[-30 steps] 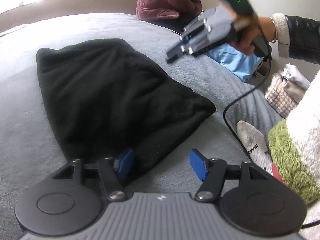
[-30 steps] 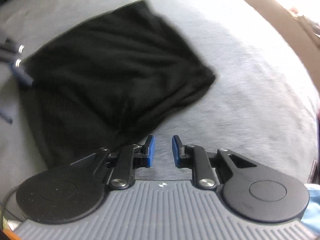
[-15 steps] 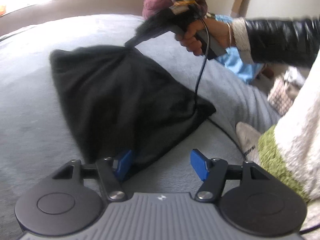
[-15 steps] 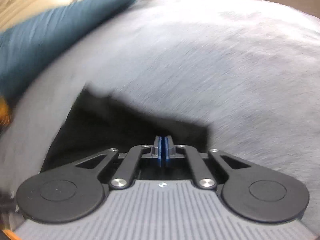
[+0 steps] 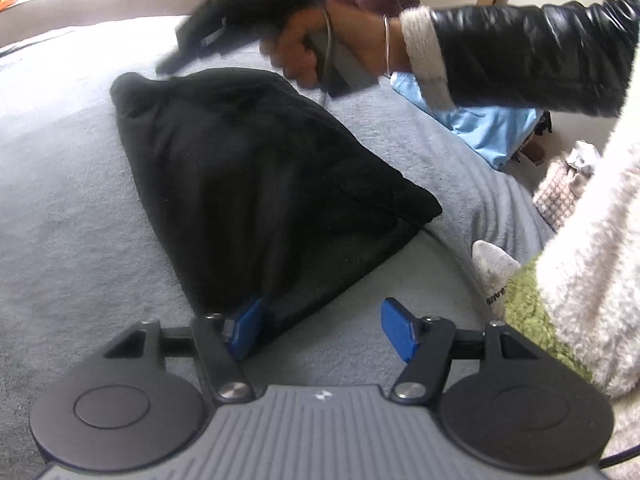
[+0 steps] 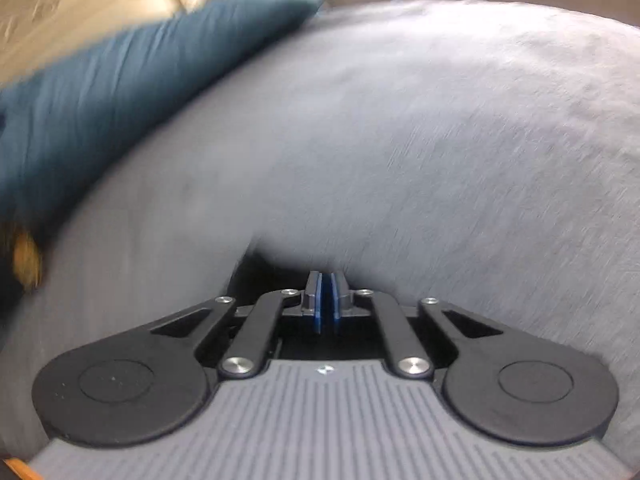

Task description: Fold clothes

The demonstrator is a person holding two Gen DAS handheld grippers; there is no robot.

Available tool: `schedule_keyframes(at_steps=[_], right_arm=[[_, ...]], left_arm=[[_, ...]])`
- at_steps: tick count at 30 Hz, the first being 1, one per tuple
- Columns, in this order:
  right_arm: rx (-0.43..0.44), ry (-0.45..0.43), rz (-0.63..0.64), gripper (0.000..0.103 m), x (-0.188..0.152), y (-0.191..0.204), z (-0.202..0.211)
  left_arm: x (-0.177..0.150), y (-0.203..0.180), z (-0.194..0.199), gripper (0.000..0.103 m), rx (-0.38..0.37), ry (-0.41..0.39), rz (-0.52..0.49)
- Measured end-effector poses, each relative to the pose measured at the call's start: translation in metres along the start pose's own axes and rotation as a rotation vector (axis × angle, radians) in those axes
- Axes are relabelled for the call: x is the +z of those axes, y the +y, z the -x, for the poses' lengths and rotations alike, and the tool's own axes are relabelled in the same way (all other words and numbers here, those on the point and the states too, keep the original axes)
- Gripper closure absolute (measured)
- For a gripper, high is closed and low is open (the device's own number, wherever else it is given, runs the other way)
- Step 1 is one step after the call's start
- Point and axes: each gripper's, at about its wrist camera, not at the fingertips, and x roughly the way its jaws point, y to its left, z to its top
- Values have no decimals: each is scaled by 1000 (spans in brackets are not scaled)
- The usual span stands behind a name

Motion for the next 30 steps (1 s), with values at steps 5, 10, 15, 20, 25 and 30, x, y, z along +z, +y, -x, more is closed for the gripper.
schedule_keyframes(at_steps=[5, 10, 15, 20, 25, 30], right_arm=[[314, 247, 148, 82, -2, 42, -13], [154, 185, 125, 89, 0, 43, -49], [119, -13, -94, 83, 13, 14, -13], [214, 87, -102, 82, -7, 18, 23], [232, 93, -134, 81, -30, -2, 41], [-9, 19, -254, 84, -48, -56, 45]], left_arm=[[-1, 7, -2, 37, -44, -5, 28], [-4, 12, -1, 36, -63, -13, 23], [-4, 18, 4, 36, -92, -15, 27], [14, 49, 12, 36, -212, 37, 148], [37, 112, 34, 35, -201, -62, 373], [56, 140, 19, 35, -207, -143, 466]])
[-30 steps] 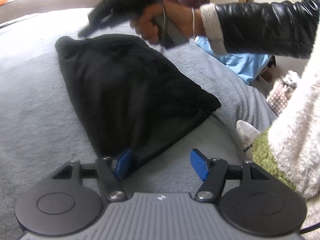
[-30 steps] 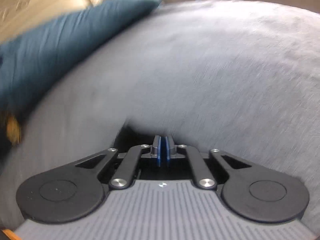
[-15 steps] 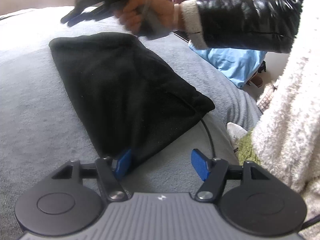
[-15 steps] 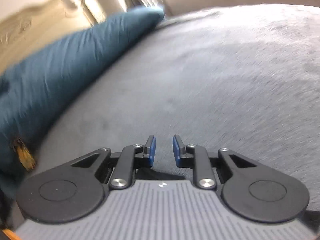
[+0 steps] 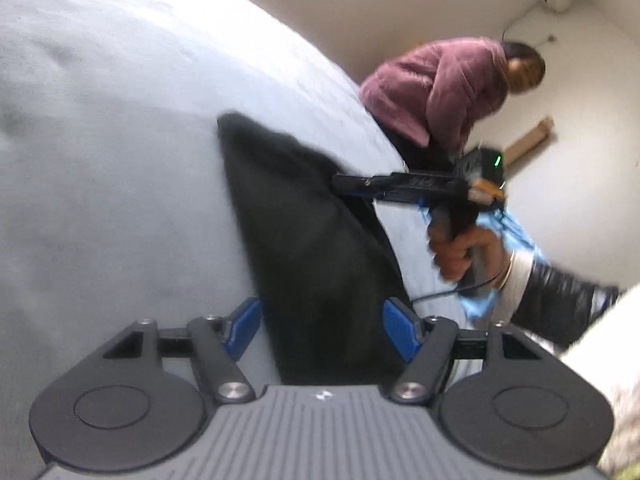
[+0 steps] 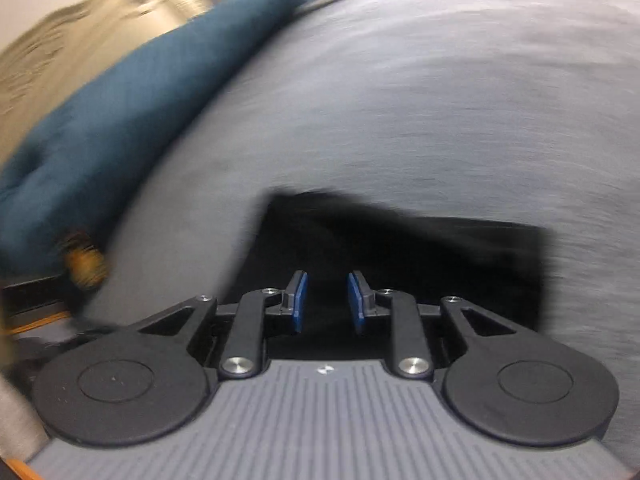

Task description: Fold clothes

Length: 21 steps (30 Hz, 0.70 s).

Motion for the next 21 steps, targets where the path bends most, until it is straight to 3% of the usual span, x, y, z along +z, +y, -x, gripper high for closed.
schedule_keyframes(at_steps=[2, 4, 5, 8, 11, 13, 15, 17, 21], right_arm=[[-70, -142, -118, 81, 3, -19, 13], [-58, -257, -240, 81, 5, -31, 29], [-26, -266, -250, 81, 5, -30, 34], [87, -130, -164, 79, 0, -11, 34], [-1, -44, -88, 79, -13, 3, 21], [-243, -161, -110, 82, -23, 3, 29], [-540, -290, -159, 78, -31, 11, 45], [-628, -349, -208, 78, -41, 19, 62], [-758, -311, -226, 78, -69, 49, 77]], left_arm=[[6, -1, -11, 35, -6, -5, -13], [9, -3, -21, 35, -13, -3, -25], [12, -3, -22, 35, -18, 1, -36], [15, -3, -30, 35, -42, 12, -65], [13, 3, -36, 35, -63, 25, -56], [12, 8, -37, 35, -75, 27, -39], [10, 13, -36, 34, -94, 25, -19], [11, 19, -36, 34, -119, 17, 9], [15, 27, -35, 33, -160, -5, 58]])
